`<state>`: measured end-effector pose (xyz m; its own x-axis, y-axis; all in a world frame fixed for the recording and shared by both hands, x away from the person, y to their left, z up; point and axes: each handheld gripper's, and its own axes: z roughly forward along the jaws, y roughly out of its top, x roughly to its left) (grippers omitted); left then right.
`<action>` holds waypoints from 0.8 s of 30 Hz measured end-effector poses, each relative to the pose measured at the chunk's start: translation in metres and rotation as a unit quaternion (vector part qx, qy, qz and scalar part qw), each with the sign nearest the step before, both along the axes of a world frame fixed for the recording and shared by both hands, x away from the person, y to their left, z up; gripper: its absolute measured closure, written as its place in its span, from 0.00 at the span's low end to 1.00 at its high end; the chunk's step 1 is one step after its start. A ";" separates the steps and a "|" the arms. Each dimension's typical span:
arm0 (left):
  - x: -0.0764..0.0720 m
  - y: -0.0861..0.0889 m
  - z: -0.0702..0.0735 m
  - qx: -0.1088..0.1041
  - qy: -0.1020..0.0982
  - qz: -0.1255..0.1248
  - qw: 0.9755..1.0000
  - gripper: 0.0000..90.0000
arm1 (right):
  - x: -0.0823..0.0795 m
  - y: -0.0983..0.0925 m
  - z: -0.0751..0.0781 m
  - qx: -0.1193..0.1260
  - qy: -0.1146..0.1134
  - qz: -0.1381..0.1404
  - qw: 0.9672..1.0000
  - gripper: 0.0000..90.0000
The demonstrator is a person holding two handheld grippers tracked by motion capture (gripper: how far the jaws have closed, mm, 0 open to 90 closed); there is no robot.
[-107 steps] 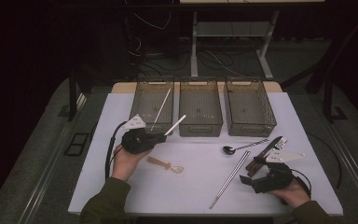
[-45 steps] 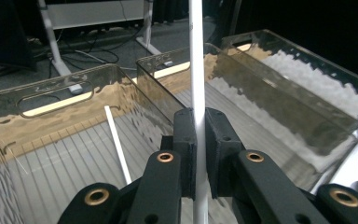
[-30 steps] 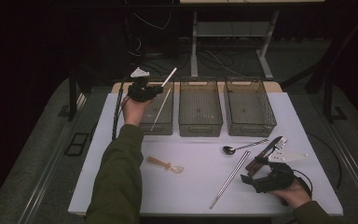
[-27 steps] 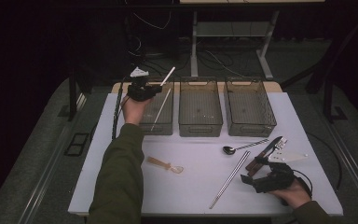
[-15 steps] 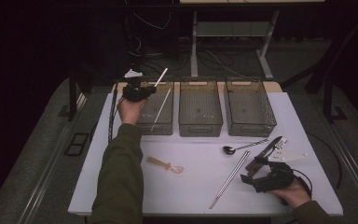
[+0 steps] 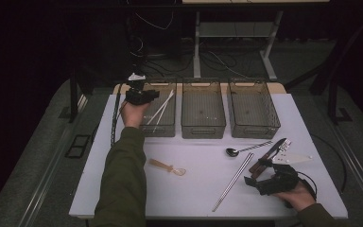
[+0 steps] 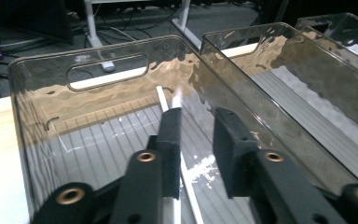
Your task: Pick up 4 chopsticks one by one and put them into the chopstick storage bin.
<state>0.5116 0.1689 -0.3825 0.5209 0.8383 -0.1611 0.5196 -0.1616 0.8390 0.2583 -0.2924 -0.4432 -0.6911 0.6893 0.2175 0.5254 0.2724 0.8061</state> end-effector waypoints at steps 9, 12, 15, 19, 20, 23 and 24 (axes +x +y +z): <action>-0.010 -0.007 0.011 0.003 -0.009 -0.031 0.999 0.67 | 0.000 0.000 0.000 -0.001 0.000 0.000 1.000 0.03; -0.017 -0.011 0.016 0.009 -0.008 -0.048 0.999 0.64 | 0.000 0.001 0.000 -0.002 -0.001 0.000 1.000 0.03; -0.027 -0.014 0.022 0.016 -0.014 -0.065 0.998 0.59 | 0.000 0.001 0.000 -0.002 -0.001 0.000 1.000 0.03; -0.040 -0.018 0.029 0.022 -0.014 -0.089 0.996 0.54 | 0.001 0.001 -0.001 -0.004 -0.001 -0.001 1.000 0.03; -0.040 -0.018 0.029 0.022 -0.014 -0.089 0.996 0.53 | 0.001 0.001 -0.001 -0.004 -0.001 -0.001 1.000 0.03; -0.052 -0.022 0.034 0.033 -0.019 -0.111 0.993 0.49 | 0.001 0.001 -0.001 -0.005 -0.001 -0.002 1.000 0.03; -0.055 -0.023 0.034 0.031 -0.017 -0.116 0.993 0.48 | 0.001 0.001 -0.001 -0.005 0.000 -0.002 1.000 0.03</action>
<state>0.4562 0.1460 -0.3485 0.7050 0.7033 -0.0917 0.4343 -0.3258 0.8398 0.2593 -0.2917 -0.4441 -0.6886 0.6942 0.2095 0.5257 0.2790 0.8036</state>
